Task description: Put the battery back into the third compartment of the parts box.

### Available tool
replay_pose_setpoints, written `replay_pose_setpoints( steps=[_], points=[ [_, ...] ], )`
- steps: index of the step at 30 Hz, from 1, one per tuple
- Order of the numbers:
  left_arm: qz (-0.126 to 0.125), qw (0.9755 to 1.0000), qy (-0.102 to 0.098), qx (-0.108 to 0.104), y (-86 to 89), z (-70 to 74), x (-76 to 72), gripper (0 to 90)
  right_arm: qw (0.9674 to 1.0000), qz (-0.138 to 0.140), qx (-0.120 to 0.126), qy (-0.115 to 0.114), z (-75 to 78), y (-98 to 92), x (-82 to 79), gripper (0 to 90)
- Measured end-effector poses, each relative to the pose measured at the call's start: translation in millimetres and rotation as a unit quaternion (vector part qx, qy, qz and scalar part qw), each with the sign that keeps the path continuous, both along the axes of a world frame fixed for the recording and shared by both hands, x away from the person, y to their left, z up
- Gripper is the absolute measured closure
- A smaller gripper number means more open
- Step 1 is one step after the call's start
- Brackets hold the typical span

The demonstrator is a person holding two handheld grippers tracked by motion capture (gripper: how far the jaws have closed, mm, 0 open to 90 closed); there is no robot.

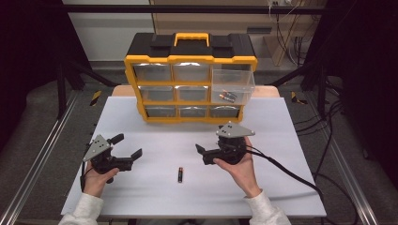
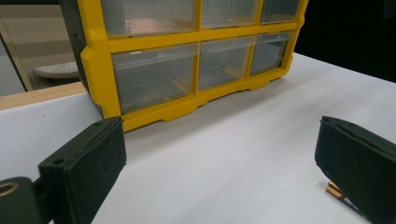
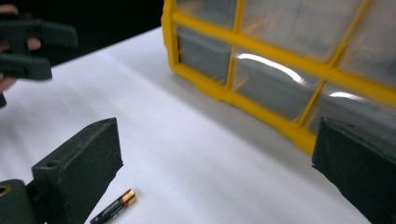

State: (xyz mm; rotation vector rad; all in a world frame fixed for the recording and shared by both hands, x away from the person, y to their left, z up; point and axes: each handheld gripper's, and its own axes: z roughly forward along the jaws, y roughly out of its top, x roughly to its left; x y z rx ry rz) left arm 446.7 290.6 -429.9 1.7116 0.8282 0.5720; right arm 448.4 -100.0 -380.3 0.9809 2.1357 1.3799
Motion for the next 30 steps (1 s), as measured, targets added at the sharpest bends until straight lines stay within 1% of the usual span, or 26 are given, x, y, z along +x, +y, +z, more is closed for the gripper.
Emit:
replay_pose_setpoints(
  steps=[3, 6, 10, 11, 13, 15, 16, 17, 18, 19, 20, 21, 22, 24, 26, 30],
  points=[
    [0.000, 1.0000, 0.001, 0.000, -0.1, -0.2, 0.3, 1.6, 0.9998, 0.008, -0.013, 0.015, -12.1, 9.6, 0.6, 1.9],
    [-0.001, 1.0000, 0.001, 0.000, -0.3, -0.2, 0.2, 1.6, 0.9993, 0.018, -0.015, 0.028, -23.1, 19.2, 0.0, 1.9],
    [-0.001, 1.0000, 0.002, 0.000, -0.5, -0.4, 0.3, 1.6, 0.9976, 0.037, -0.037, 0.046, -39.5, 36.2, -2.4, 1.9],
    [-0.001, 1.0000, 0.002, 0.000, -0.5, -0.4, 0.3, 1.6, 0.9976, 0.037, -0.037, 0.046, -39.5, 36.2, -2.4, 1.9],
    [-0.001, 1.0000, 0.002, 0.000, -0.3, -0.4, 0.3, 1.6, 0.9965, 0.043, -0.044, 0.056, -46.5, 43.2, -2.7, 1.9],
    [-0.001, 1.0000, 0.001, -0.002, 0.0, -0.2, 0.3, 1.6, 0.9960, 0.046, -0.050, 0.059, -50.7, 47.6, -3.0, 1.9],
    [-0.001, 1.0000, 0.001, -0.003, 0.2, -0.2, 0.3, 1.6, 0.9956, 0.050, -0.046, 0.065, -54.0, 51.1, -3.6, 2.0],
    [-0.001, 1.0000, 0.001, -0.002, 0.1, -0.2, 0.3, 1.6, 0.9956, 0.050, -0.046, 0.065, -54.0, 51.1, -3.6, 2.0],
    [-0.001, 1.0000, 0.002, -0.002, -0.1, -0.3, 0.4, 1.6, 0.9949, 0.054, -0.045, 0.072, -58.1, 54.8, -4.2, 2.4],
    [-0.001, 1.0000, 0.002, -0.002, -0.3, -0.4, 0.4, 1.6, 0.9949, 0.054, -0.045, 0.072, -58.1, 54.8, -4.2, 2.4],
    [-0.002, 1.0000, 0.002, -0.001, -0.5, -0.3, 0.2, 1.6, 0.9941, 0.058, -0.050, 0.077, -62.6, 58.7, -4.7, 2.4],
    [-0.002, 1.0000, 0.001, -0.001, -0.6, -0.2, 0.2, 1.6, 0.9941, 0.058, -0.050, 0.077, -62.6, 58.7, -4.7, 2.4],
    [-0.002, 1.0000, 0.002, -0.001, -0.6, -0.2, 0.2, 1.6, 0.9928, 0.065, -0.054, 0.085, -69.1, 64.5, -5.1, 2.6],
    [-0.002, 1.0000, 0.001, -0.001, -0.2, -0.2, 0.5, 1.6, 0.9924, 0.067, -0.055, 0.087, -71.3, 66.3, -5.3, 2.8],
    [-0.001, 1.0000, 0.002, -0.003, -0.2, -0.2, 0.4, 1.6, 0.9911, 0.071, -0.057, 0.097, -78.1, 71.3, -5.3, 3.5],
    [-0.002, 1.0000, 0.002, 0.000, -0.7, -0.5, 0.6, 1.6, 0.9892, 0.077, -0.076, 0.099, -88.4, 78.6, -5.6, 7.9]
  ],
)
